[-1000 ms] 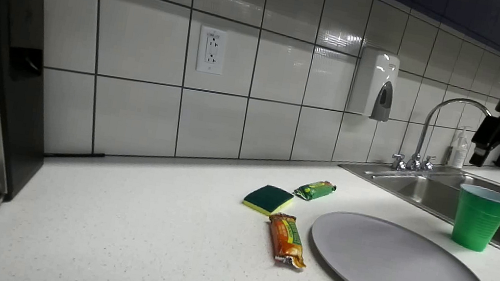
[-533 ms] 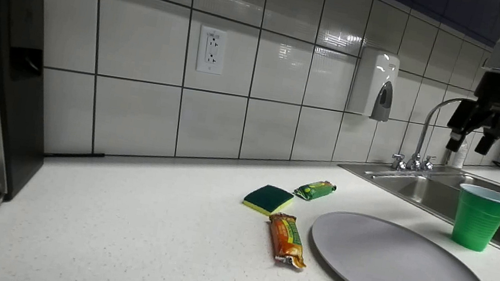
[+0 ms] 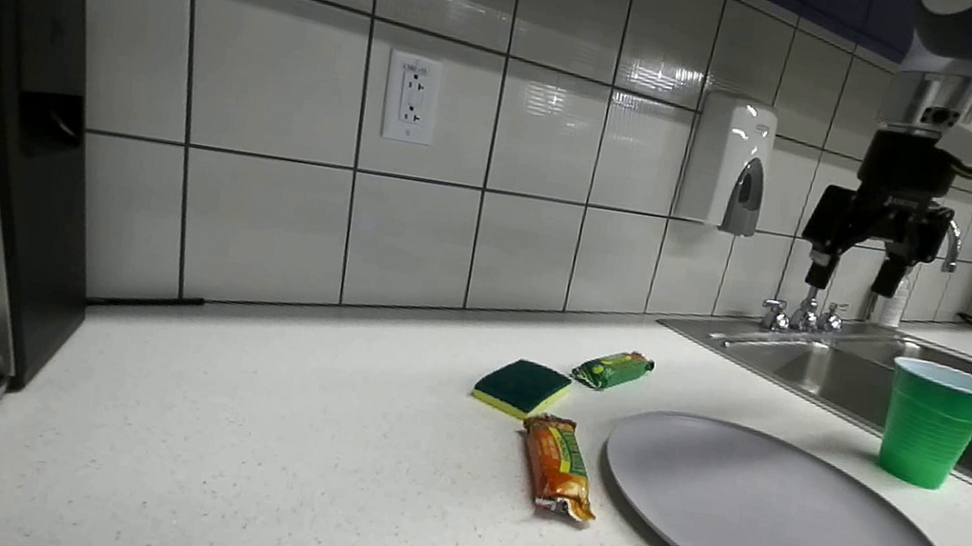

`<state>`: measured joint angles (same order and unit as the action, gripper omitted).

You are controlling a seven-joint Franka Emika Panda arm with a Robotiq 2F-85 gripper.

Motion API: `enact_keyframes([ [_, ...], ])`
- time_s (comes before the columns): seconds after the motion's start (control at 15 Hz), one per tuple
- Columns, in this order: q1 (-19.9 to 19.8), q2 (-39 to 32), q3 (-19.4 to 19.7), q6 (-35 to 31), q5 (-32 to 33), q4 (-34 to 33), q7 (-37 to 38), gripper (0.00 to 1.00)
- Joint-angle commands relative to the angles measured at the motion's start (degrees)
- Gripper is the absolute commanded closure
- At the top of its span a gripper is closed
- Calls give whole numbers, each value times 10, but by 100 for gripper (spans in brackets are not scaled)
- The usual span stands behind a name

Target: Put the cup off of the tray and put the candy bars on it

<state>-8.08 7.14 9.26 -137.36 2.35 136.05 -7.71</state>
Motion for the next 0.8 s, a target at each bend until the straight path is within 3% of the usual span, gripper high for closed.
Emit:
enact_keyframes([
  [0.0,10,-7,-24,19,13,-13,73,0],
  [0.33,34,-25,-55,17,12,-23,154,0],
  [0.73,45,-25,-59,3,-2,-13,149,0],
])
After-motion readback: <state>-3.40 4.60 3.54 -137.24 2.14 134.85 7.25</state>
